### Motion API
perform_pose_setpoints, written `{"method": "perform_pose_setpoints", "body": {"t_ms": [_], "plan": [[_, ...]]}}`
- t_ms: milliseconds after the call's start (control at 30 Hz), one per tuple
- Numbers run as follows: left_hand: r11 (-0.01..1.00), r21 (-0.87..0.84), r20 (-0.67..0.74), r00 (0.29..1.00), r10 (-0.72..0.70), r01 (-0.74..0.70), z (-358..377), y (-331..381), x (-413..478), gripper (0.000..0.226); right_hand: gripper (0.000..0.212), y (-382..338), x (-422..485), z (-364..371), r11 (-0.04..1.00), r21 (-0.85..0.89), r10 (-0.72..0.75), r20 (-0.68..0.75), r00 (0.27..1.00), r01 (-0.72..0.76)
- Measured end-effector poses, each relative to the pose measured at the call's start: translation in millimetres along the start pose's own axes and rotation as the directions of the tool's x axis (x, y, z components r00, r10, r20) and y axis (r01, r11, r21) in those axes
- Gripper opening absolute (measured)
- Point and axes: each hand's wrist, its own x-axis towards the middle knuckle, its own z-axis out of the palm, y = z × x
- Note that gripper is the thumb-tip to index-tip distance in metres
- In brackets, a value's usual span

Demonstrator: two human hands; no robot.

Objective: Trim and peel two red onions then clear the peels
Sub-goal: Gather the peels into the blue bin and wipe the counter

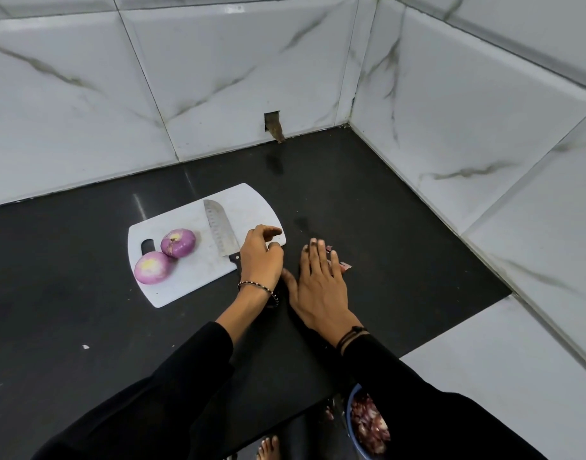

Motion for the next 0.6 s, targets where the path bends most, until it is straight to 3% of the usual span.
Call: {"method": "perform_pose_setpoints", "body": {"t_ms": [133, 200, 267, 367, 500, 600], "plan": [[1.0, -0.004, 0.004, 1.0, -0.009, 0.009, 0.1, -0.2, -2.2, 0.034, 0.092, -4.0, 19.8, -9.0, 0.992, -0.002, -0.124, 0.023, 0.992, 0.124], [1.0, 0.006, 0.001, 1.0, -0.009, 0.009, -1.1, -0.4, -1.9, 0.034, 0.073, -3.2, 33.5, -10.1, 0.99, -0.022, -0.138, 0.048, 0.989, 0.14], [1.0, 0.003, -0.001, 1.0, -0.016, 0.016, -3.2, 0.0, -1.3, 0.035, 0.069, -0.3, 43.0, -9.6, 0.99, -0.044, -0.131, 0.062, 0.989, 0.134], [1.0, -0.003, 0.015, 1.0, -0.012, 0.012, -6.8, -0.1, -2.6, 0.035, 0.087, 3.6, 41.2, -6.1, 0.997, -0.055, -0.05, 0.049, 0.998, 0.053], [1.0, 0.004, 0.051, 0.999, 0.0, 0.0, -6.6, -2.2, -5.8, 0.034, 0.087, 7.8, 13.4, 0.6, 0.989, -0.044, 0.144, 0.04, 0.989, -0.142], [1.0, -0.01, 0.063, 0.998, -0.003, 0.003, -3.0, -2.0, -6.9, 0.034, 0.092, 17.0, -1.0, -4.7, 0.982, 0.002, 0.19, 0.023, 0.982, -0.19]]}}
